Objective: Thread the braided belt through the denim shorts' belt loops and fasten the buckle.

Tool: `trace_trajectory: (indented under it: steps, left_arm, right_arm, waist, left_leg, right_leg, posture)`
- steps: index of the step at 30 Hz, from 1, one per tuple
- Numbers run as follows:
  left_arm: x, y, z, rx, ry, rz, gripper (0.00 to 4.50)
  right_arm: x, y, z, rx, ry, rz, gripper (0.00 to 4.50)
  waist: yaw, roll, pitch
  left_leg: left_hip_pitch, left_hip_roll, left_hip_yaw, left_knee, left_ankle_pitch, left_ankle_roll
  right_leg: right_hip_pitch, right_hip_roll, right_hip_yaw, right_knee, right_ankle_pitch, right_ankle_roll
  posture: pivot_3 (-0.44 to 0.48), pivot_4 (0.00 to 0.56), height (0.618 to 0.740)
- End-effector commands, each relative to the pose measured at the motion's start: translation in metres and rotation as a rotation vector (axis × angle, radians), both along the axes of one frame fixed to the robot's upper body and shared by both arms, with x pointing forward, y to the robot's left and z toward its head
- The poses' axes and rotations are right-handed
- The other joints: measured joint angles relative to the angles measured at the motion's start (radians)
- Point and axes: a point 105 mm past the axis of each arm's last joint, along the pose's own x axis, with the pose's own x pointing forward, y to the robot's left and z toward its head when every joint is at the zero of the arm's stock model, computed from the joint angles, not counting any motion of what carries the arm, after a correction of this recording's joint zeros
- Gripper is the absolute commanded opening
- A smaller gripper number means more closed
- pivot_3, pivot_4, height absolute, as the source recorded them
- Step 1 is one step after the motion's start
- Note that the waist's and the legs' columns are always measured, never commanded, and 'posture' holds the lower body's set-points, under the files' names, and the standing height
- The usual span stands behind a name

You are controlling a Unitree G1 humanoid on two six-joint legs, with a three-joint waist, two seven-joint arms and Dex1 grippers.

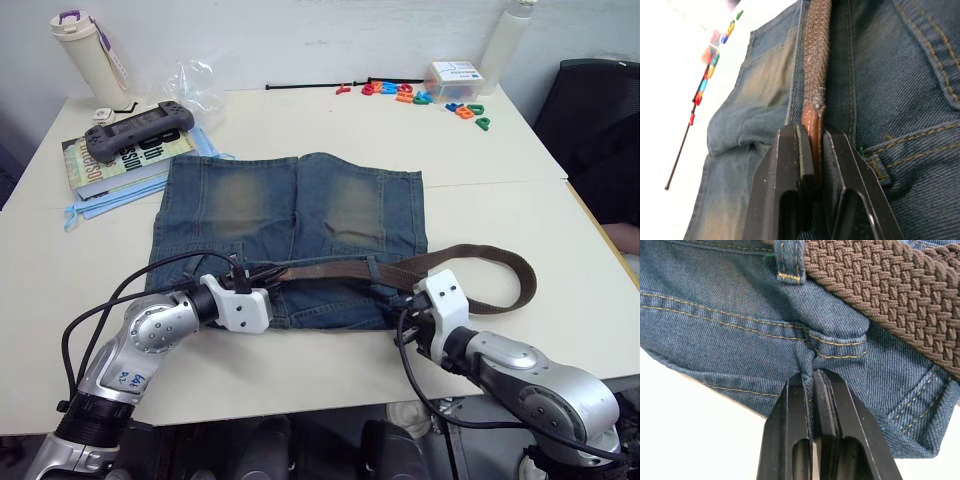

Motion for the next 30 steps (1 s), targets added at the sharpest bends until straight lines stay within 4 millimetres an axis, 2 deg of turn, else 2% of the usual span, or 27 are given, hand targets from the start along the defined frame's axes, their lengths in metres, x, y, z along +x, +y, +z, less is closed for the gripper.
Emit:
trace_trajectory:
  steps: [1, 6, 11, 16, 22, 25, 30]
  left_arm:
    - [-0.006, 0.007, 0.007, 0.003, -0.035, -0.013, 0.32]
    - [-0.006, -0.003, 0.003, -0.013, 0.006, -0.018, 0.32]
    - [0.007, -0.013, -0.009, 0.009, 0.027, 0.024, 0.32]
    - [0.021, -0.04, -0.013, 0.045, -0.014, -0.013, 0.32]
    - [0.012, -0.07, -0.016, -0.014, -0.02, -0.139, 0.32]
    - [0.003, -0.079, -0.005, -0.11, -0.029, -0.185, 0.32]
    - [0.003, -0.076, 0.001, -0.137, -0.042, -0.181, 0.32]
  right_arm:
    - [0.0, -0.017, -0.006, -0.049, 0.022, -0.067, 0.02]
    - [0.005, -0.027, -0.006, -0.059, 0.02, -0.119, 0.02]
    - [0.009, -0.042, -0.004, -0.085, 0.01, -0.179, 0.02]
    - [0.014, -0.046, 0.009, -0.068, -0.022, -0.192, 0.02]
    - [0.012, -0.037, 0.014, -0.038, -0.028, -0.178, 0.02]
    - [0.011, -0.033, 0.013, -0.028, -0.028, -0.174, 0.02]
    - [0.011, -0.032, 0.012, -0.017, -0.026, -0.183, 0.02]
  waist:
    - [0.0, 0.0, 0.0]
    - [0.003, 0.0, 0.0]
    - [0.006, 0.0, 0.0]
    - [0.02, 0.0, 0.0]
    - [0.025, 0.0, 0.0]
    - [0.027, 0.0, 0.0]
    - [0.023, 0.0, 0.0]
  left_leg:
    - [0.0, 0.0, 0.0, 0.0, 0.0, 0.0]
    - [0.0, 0.0, 0.0, 0.0, 0.0, 0.0]
    - [0.0, -0.001, 0.0, 0.0, 0.0, 0.001]
    - [0.0, -0.002, 0.0, 0.001, 0.0, 0.001]
    - [0.0, -0.002, 0.0, 0.001, 0.0, 0.001]
    - [-0.001, -0.002, 0.0, 0.001, 0.0, 0.001]
    - [0.0, -0.002, 0.0, 0.001, 0.0, 0.001]
  right_leg:
    - [0.0, 0.0, 0.0, 0.0, 0.0, 0.0]
    - [0.0, 0.0, 0.0, 0.0, 0.0, 0.0]
    - [0.001, -0.001, 0.0, 0.0, 0.0, 0.0]
    - [0.001, -0.001, 0.0, 0.001, 0.001, 0.001]
    - [0.001, -0.001, 0.0, 0.0, 0.001, 0.001]
    - [0.001, -0.001, 0.0, 0.0, 0.001, 0.001]
    - [0.001, -0.001, 0.0, 0.0, 0.001, 0.001]
  posture:
    - [0.0, 0.15, 0.703]
    - [0.0, 0.15, 0.703]
    - [0.0, 0.15, 0.703]
    - [0.0, 0.15, 0.703]
    - [0.0, 0.15, 0.703]
    - [0.0, 0.15, 0.703]
    - [0.0, 0.15, 0.703]
